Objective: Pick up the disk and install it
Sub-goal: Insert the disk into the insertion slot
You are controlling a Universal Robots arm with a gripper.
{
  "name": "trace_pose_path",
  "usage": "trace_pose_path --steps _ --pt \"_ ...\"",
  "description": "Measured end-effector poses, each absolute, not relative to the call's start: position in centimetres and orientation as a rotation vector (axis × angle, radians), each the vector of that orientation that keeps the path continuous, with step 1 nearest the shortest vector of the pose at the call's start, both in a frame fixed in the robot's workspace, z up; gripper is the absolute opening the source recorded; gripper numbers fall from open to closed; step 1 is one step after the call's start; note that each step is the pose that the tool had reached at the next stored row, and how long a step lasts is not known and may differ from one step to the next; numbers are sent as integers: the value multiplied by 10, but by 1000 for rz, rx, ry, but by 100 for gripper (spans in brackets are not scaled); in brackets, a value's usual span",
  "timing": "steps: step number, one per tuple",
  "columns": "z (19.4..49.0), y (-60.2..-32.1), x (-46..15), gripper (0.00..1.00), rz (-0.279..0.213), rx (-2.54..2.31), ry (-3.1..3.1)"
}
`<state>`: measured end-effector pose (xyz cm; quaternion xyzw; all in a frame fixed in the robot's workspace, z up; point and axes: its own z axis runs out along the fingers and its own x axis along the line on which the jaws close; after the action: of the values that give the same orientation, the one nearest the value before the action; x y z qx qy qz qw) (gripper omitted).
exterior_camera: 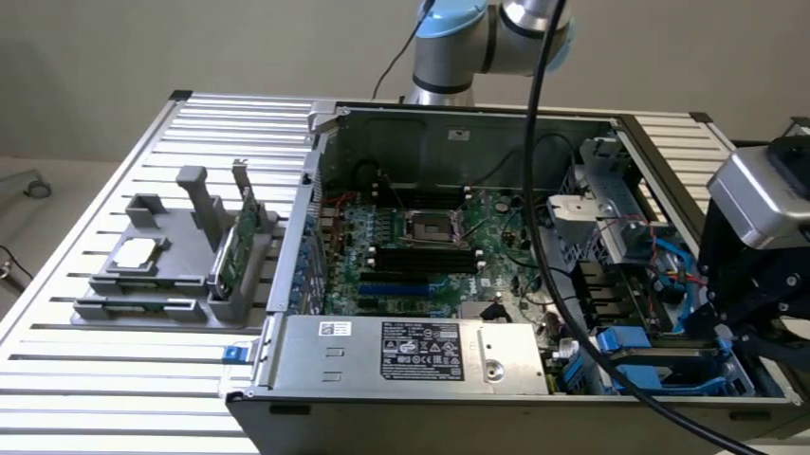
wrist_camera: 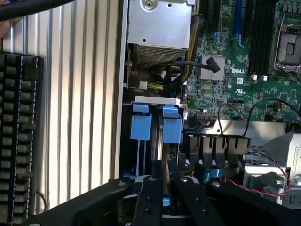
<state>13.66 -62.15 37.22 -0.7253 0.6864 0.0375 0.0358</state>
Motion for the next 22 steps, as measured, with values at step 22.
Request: trace_pose_path --steps 22 --pt "333 -610 136 11 109 -2235 2096"
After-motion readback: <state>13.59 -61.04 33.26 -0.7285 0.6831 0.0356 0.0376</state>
